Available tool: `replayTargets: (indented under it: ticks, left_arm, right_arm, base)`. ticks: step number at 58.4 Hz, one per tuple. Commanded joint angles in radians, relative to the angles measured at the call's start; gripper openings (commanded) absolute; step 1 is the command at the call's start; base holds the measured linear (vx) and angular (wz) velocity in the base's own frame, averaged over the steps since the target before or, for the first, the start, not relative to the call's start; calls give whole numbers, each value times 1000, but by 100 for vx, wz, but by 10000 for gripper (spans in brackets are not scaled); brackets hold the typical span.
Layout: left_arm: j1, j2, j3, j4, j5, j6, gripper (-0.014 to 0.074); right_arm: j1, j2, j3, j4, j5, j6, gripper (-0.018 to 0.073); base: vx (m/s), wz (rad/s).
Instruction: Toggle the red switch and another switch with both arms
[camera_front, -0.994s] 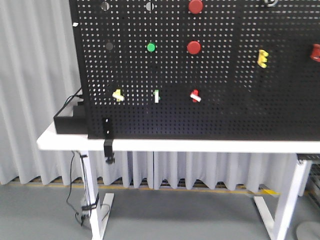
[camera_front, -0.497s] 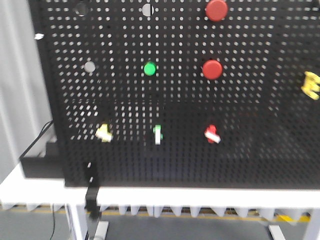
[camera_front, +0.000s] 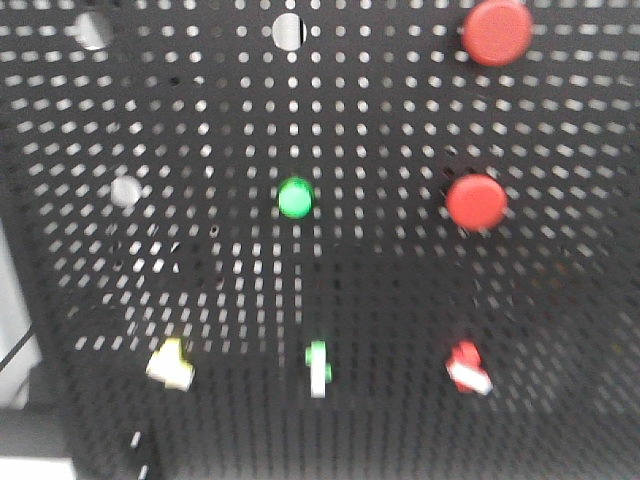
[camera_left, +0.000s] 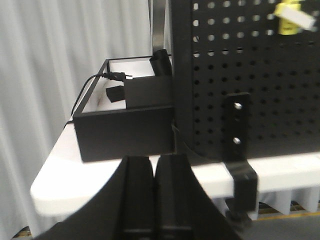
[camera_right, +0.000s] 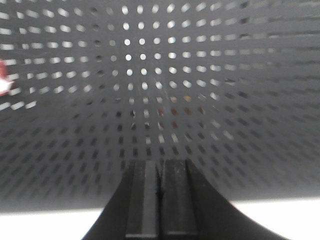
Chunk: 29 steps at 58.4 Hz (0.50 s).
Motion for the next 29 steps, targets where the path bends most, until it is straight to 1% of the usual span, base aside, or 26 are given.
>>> replayTargets:
  ticks: [1, 15, 29]
  left_arm:
    - [2, -19, 20, -1, -87, -10, 3]
    - [2, -19, 20, -1, -87, -10, 3]
    - [2, -19, 20, -1, -87, -10, 3]
  right_arm:
    - [-7, -10, 5, -2, -83, -8, -6]
    - [-7, -10, 5, -2, -83, -8, -6]
    - [-7, -10, 5, -2, -83, -8, -6]
  base:
    - [27, 2]
    - [21, 0]
    - [7, -1]
